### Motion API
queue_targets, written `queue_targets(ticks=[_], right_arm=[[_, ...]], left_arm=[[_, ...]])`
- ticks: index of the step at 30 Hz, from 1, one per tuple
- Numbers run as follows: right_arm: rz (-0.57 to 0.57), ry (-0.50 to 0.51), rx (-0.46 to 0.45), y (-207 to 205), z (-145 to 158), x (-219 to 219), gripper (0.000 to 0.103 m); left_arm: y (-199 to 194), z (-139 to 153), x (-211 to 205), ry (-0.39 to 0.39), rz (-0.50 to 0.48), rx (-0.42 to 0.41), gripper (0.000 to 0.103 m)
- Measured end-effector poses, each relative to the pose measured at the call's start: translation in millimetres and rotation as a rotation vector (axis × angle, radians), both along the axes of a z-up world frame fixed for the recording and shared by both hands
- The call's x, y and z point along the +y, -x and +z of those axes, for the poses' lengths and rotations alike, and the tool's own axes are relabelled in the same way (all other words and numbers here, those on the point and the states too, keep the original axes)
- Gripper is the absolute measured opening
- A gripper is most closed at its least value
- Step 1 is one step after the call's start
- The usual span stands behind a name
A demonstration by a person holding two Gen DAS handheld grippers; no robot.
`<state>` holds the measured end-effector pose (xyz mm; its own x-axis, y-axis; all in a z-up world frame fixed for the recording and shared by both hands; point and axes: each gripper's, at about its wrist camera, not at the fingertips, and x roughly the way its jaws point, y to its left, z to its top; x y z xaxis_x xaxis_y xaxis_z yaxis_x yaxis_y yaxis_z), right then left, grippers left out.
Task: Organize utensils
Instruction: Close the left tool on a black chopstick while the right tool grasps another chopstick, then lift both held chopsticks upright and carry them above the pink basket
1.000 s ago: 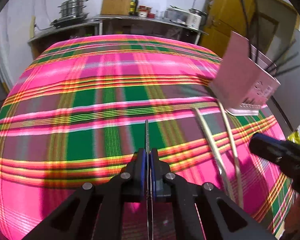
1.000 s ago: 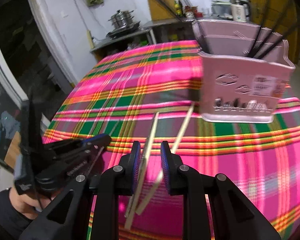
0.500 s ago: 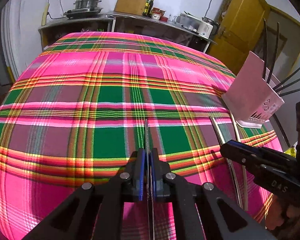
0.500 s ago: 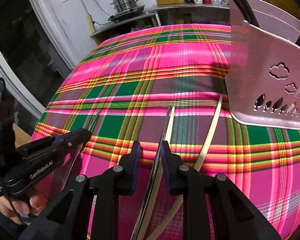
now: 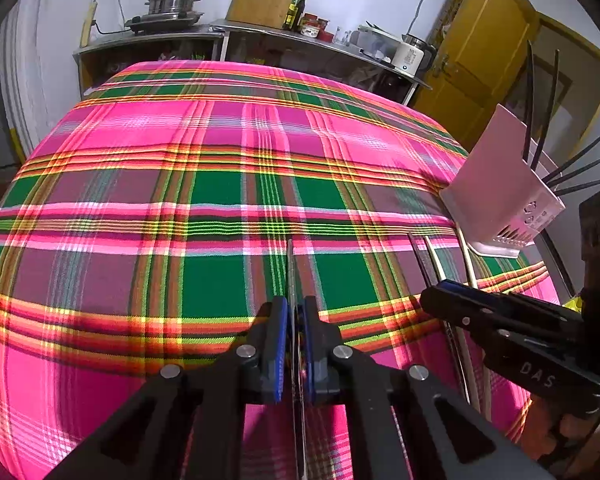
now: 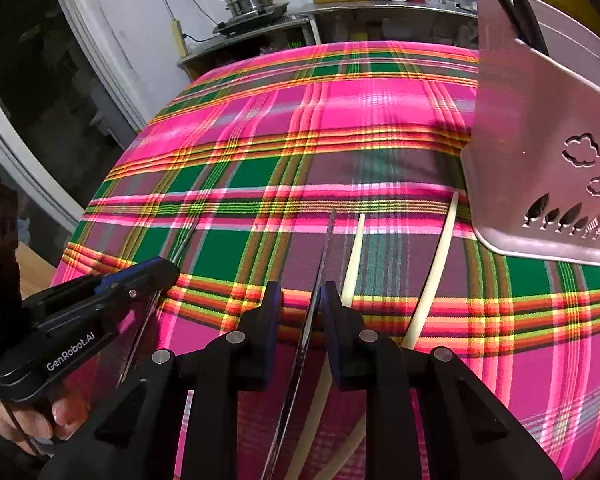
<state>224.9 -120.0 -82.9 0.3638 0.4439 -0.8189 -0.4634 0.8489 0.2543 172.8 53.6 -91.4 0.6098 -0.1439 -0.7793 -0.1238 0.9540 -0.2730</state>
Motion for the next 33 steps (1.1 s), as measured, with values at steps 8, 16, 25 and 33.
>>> queue_targets(ticks=[8,16,25,33], right_arm=[[-0.007,0.029,-0.01,-6.0,-0.2,11.3,0.021],[-0.016,0.082,-0.03,-10.4,-0.8,19.2,0.007],[-0.002,0.017,-0.034,-6.7,15.9,17.1,0.006],[-0.017,-0.062,-0.097,2.6,58.3,1.1,0.005]], left_arm=[[-10.7,-0.2,-8.8,-0.08,-0.051,0.001,0.01],[-17.6,0.3,-21.1,-0.185,-0.08,0.009,0.01],[-16.1,11.1,-10.9,-0.136,-0.06,0.009,0.004],[-1.6,54.7,-7.0,-0.095,-0.064,-0.083,0.004]])
